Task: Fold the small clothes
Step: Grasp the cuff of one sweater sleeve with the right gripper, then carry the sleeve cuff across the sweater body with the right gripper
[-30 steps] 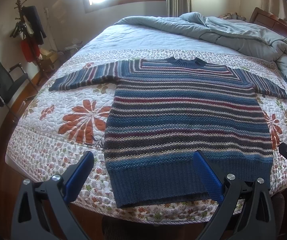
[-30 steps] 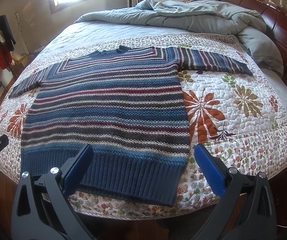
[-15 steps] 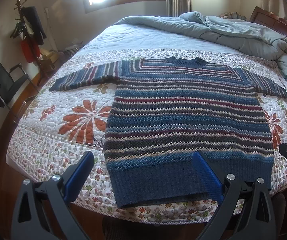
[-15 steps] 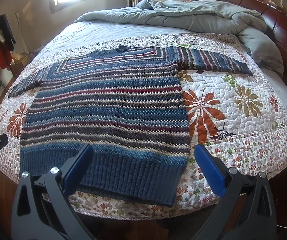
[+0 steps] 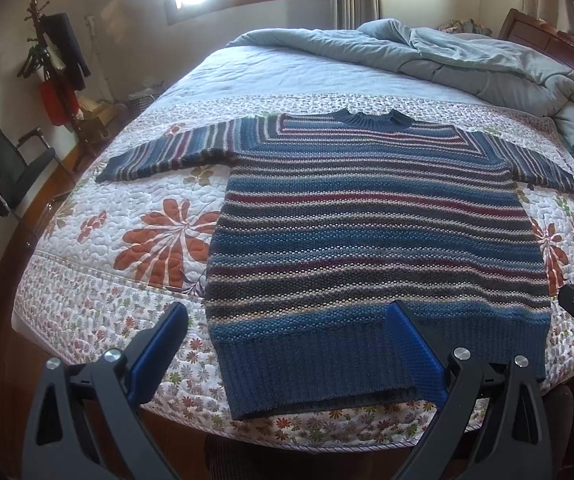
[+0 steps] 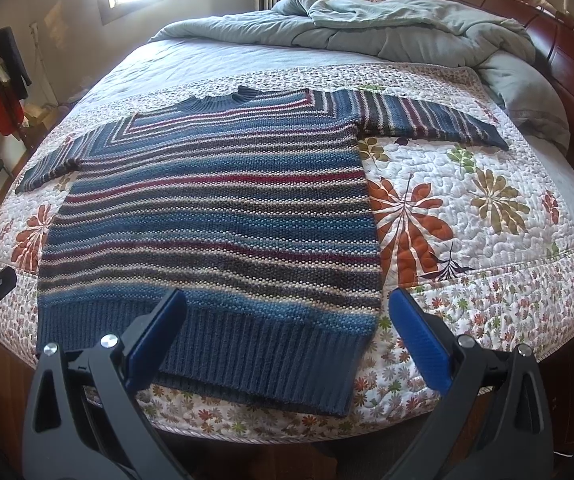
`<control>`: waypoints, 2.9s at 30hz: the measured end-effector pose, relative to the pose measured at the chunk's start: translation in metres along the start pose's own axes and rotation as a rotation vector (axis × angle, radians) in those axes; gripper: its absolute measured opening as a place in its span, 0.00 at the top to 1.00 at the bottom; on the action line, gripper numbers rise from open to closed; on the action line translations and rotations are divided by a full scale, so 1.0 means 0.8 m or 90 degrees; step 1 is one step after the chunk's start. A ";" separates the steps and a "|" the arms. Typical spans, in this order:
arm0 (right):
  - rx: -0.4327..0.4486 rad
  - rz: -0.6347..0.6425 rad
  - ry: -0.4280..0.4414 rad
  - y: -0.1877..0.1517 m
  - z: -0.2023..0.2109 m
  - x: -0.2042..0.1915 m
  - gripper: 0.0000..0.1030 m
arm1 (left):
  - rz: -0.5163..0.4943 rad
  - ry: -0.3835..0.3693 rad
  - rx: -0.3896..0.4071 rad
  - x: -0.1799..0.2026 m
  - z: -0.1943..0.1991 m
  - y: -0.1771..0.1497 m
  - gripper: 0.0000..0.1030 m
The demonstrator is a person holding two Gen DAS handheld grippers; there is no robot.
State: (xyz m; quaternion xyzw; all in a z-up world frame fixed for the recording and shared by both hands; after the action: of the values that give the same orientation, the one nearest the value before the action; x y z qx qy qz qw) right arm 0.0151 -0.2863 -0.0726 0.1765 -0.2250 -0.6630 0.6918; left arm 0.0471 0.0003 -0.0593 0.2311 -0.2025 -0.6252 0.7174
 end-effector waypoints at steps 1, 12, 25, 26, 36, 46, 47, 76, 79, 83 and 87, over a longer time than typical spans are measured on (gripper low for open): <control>-0.003 0.002 0.005 0.001 -0.004 0.002 0.03 | 0.000 0.000 -0.004 0.001 -0.003 0.001 0.04; -0.110 -0.090 -0.071 0.076 -0.088 0.230 0.03 | -0.021 -0.034 -0.020 0.117 -0.076 0.106 0.04; -0.208 -0.342 -0.042 0.149 -0.286 0.541 0.03 | -0.031 -0.094 -0.044 0.334 -0.223 0.201 0.04; -0.206 -0.355 -0.034 0.148 -0.300 0.556 0.03 | -0.038 -0.094 -0.042 0.341 -0.230 0.200 0.04; -0.149 -0.386 -0.023 0.171 -0.338 0.598 0.48 | -0.047 -0.068 -0.047 0.343 -0.292 0.190 0.04; -0.043 -0.323 -0.018 0.233 -0.275 0.535 0.92 | -0.015 -0.013 -0.034 0.259 -0.286 0.210 0.04; -0.033 -0.300 -0.007 0.247 -0.268 0.514 0.92 | -0.012 -0.005 -0.031 0.247 -0.284 0.212 0.04; -0.018 -0.042 0.099 0.202 -0.236 0.129 0.65 | 0.082 -0.202 -0.173 0.212 -0.294 0.203 0.04; 0.003 -0.082 0.106 0.174 -0.229 0.154 0.65 | 0.076 -0.227 -0.219 0.257 -0.313 0.206 0.04; 0.012 -0.082 0.095 0.176 -0.233 0.163 0.65 | 0.079 -0.224 -0.269 0.286 -0.341 0.208 0.05; 0.040 -0.099 0.108 0.185 -0.224 0.170 0.59 | 0.102 -0.252 -0.284 0.297 -0.354 0.208 0.09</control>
State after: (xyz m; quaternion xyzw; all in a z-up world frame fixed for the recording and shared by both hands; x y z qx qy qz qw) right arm 0.2393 -0.4233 -0.1318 0.2706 -0.1723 -0.6902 0.6487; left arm 0.3774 -0.1946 -0.1909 -0.0749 -0.2135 -0.6285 0.7442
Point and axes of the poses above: each gripper's, at about its wrist camera, not at the fingertips, and z roughly against the way its jaws point, x to its right, y to its top, the point moved 6 cm from there along -z, roughly the way its jaws point, and after that the axes turned 10 degrees about z, right-handed, at the moved point
